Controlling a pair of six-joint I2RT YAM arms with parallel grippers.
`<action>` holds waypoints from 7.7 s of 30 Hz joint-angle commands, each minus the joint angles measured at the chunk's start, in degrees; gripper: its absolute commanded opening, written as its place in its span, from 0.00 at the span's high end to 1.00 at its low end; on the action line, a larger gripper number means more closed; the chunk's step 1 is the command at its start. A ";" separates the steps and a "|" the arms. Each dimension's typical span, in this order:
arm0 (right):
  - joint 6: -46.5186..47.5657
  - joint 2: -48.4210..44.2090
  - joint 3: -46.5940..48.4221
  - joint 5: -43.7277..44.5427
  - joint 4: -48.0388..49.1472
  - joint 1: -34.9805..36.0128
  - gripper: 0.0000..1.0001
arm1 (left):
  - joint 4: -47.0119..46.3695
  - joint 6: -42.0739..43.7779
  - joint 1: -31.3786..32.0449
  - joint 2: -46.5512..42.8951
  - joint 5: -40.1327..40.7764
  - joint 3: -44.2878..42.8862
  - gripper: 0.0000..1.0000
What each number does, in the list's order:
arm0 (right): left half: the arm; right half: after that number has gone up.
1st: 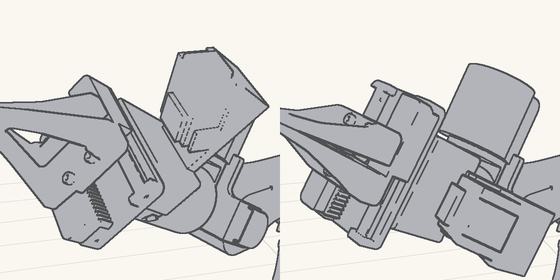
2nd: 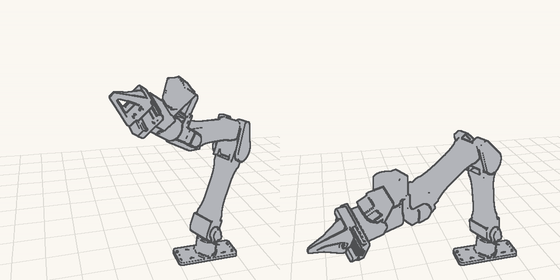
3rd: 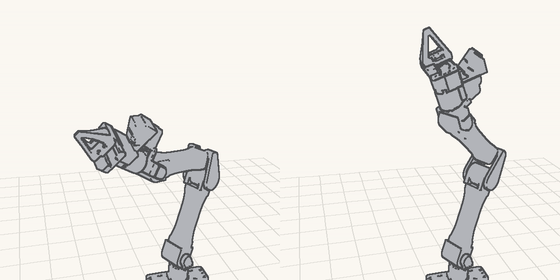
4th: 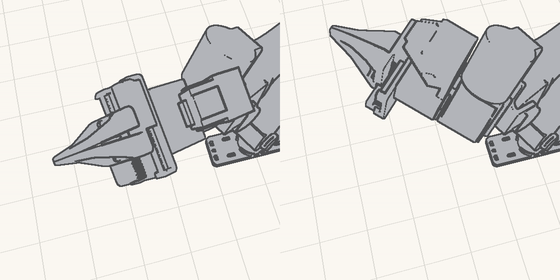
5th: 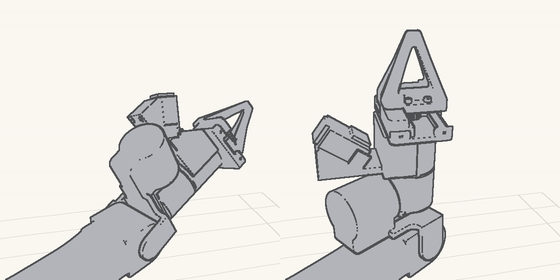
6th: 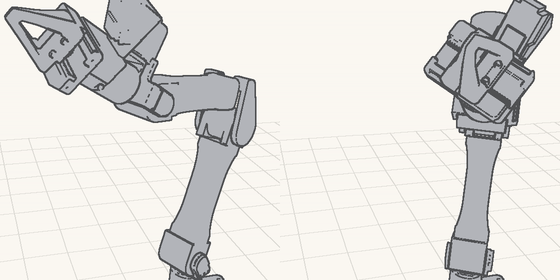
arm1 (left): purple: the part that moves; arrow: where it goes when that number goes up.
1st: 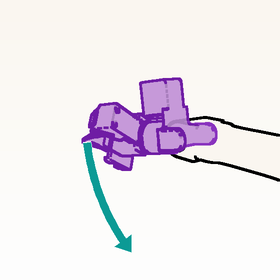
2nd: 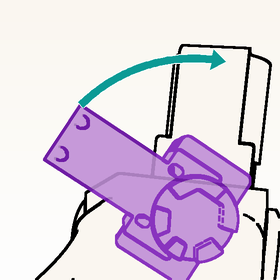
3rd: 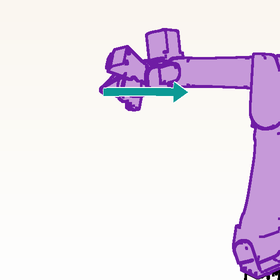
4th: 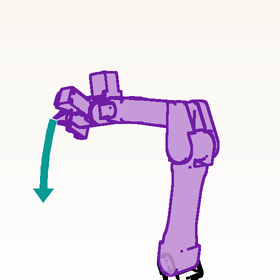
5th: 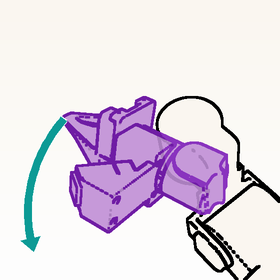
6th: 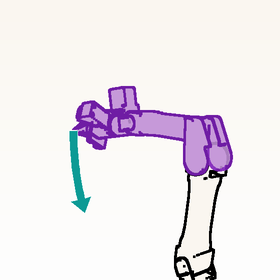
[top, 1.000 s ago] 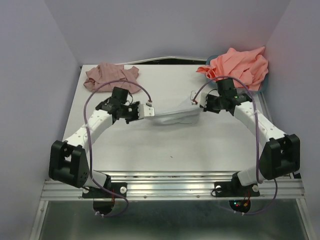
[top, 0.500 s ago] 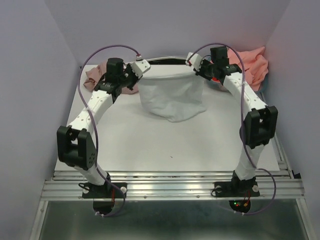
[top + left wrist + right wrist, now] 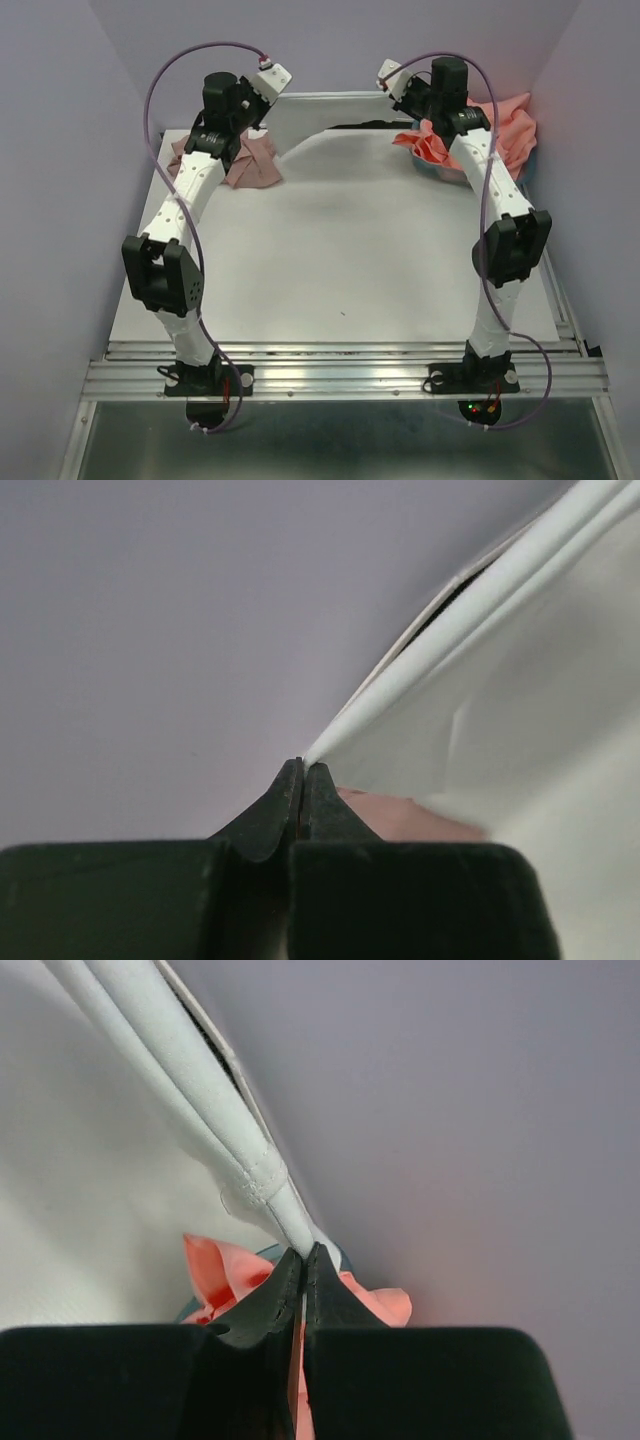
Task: Fold and stack the skirts
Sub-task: Flatten the skirt out, then fold the skirt
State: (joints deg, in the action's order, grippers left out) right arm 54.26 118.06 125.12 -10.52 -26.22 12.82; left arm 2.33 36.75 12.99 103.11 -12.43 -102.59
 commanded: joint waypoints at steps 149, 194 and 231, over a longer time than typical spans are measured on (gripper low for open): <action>-86.34 -9.26 -70.80 -35.44 27.09 10.65 0.66 | 14.64 -49.84 33.76 -14.87 11.80 39.39 0.46; -89.77 -6.09 -73.44 -38.96 32.72 13.28 0.99 | 17.18 -51.87 38.51 -5.73 6.27 32.89 1.00; -83.17 0.65 -44.56 -23.94 19.61 5.02 0.67 | 22.36 -45.72 25.07 -0.57 17.52 9.66 0.54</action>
State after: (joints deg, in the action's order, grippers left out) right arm -28.12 114.08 73.56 -37.76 -11.38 17.32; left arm 19.99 -9.56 43.03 92.31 -3.36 -81.25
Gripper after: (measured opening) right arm 0.332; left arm 0.484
